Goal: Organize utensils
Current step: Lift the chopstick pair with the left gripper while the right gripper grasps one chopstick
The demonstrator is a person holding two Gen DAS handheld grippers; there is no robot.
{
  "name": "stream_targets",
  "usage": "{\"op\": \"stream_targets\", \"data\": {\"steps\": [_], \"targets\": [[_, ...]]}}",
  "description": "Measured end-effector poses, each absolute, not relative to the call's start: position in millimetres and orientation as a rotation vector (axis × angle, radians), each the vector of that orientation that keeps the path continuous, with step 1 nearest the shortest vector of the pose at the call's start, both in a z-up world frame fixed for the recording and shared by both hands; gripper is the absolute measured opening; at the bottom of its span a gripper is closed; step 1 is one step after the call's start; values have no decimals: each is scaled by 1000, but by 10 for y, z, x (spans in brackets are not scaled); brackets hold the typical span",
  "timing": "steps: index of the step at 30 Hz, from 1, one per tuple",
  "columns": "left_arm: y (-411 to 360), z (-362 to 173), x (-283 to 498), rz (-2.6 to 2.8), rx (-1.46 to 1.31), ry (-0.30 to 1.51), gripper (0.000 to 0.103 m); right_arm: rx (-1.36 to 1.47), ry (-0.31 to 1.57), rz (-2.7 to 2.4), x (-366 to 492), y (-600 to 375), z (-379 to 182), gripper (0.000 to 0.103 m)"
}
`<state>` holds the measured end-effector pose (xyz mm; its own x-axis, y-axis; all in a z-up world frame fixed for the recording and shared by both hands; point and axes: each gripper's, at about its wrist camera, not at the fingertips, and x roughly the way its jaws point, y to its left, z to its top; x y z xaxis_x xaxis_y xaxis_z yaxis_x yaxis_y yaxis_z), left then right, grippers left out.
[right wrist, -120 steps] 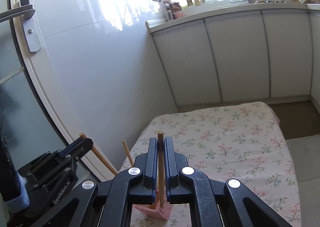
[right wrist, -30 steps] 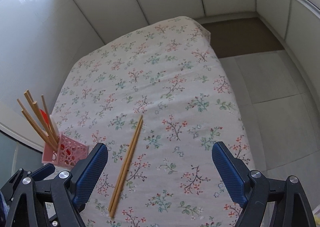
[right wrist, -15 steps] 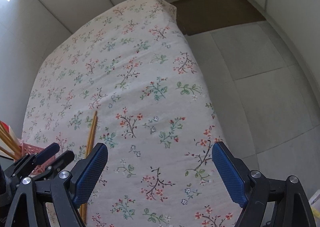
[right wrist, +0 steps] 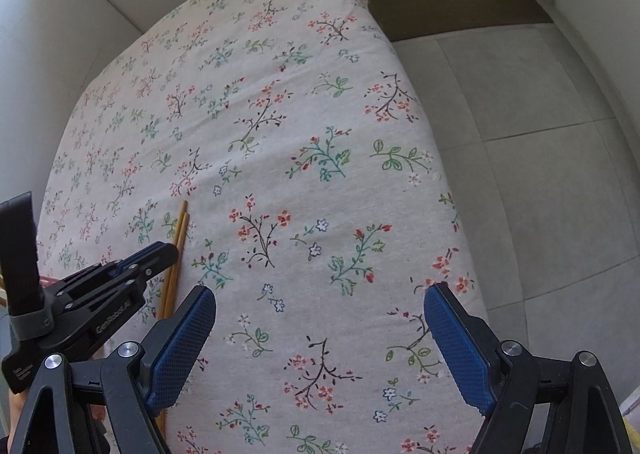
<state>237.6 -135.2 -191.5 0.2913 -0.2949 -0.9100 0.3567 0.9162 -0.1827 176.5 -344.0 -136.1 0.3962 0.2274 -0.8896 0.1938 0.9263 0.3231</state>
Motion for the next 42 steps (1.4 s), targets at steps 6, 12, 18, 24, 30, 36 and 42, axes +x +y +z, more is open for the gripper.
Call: {"op": "stream_targets", "data": {"steps": [6,12,18,24,30,36,42], "targets": [[-1409,-1908,2455,-424,70,1189,11,414,1182,17,1784,-3450,-1383,89],[-1334,-1843,2488,-448,-19,1209,11,408,1184,21,1800,-3440,-1381,89],[-1346,-1851,2479,-426,28,1217,11,407,1190,20,1817,-3428,-1402,89],[-1391,-1918,2475,-409,70,1210,11,402,1192,20,1816,-3409,-1418,89],[-1437,-1930,2516,-390,70,1178,10,390,1210,17,1854,-3338,-1467,89],[-1368,-1837,2314,-382,116,1158,6,365,1236,13,1900,-3263,-1531,89],[-1373,-1511,1934,-417,171,1069,6,369,1233,0,1888,-3260,-1511,89]]}}
